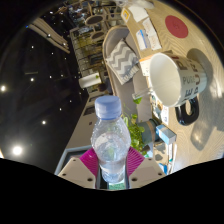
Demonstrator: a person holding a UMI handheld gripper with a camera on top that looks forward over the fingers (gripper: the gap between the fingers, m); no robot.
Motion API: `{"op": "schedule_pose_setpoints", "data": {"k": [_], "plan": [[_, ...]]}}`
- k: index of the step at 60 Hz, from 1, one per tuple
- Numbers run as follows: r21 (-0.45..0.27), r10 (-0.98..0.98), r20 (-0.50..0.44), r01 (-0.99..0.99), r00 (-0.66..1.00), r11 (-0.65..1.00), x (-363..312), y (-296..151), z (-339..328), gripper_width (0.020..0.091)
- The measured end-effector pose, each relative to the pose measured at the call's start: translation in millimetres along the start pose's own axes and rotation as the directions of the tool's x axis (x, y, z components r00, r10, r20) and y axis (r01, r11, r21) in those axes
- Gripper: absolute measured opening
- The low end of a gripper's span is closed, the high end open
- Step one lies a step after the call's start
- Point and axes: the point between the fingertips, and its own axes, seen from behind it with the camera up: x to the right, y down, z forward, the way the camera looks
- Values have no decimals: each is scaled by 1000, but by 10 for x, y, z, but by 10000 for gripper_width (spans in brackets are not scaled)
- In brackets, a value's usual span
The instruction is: Pour water
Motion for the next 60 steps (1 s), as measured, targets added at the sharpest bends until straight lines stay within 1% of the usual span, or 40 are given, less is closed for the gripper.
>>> {"op": "schedule_pose_setpoints", "data": {"k": [5,6,7,10,14,22,27,30,32,38,43,44,48,52,55,58,60], "plan": [[-5,143,14,-143,990,990,114,-77,25,320],[-6,172,18,-172,985,985,102,-121,-54,319],[3,190,14,-190,982,982,165,-131,58,321],[14,243,16,-243,970,970,244,-195,79,320],[17,245,1,-245,970,969,322,-224,75,321],[-16,217,-29,-218,976,976,300,-203,39,322],[-55,97,-65,-100,993,993,179,-130,11,319],[-83,-9,-75,3,997,997,58,-102,2,319],[-105,-94,-68,87,993,991,-35,-130,-20,320],[-133,-397,-49,388,916,912,-472,-168,-58,319],[-119,-642,-28,635,766,763,-901,-319,-133,323],[-112,-676,-13,670,737,734,-1030,-403,-252,322],[-94,-811,-24,806,585,584,-1277,-567,-261,322],[-82,-903,-52,899,427,430,-1414,-810,-358,323],[-82,-945,-89,943,316,323,-1405,-1080,-478,324],[-95,-968,-131,969,216,229,-1360,-1339,-484,322],[-118,-975,-166,978,149,170,-1274,-1527,-524,323]]}}
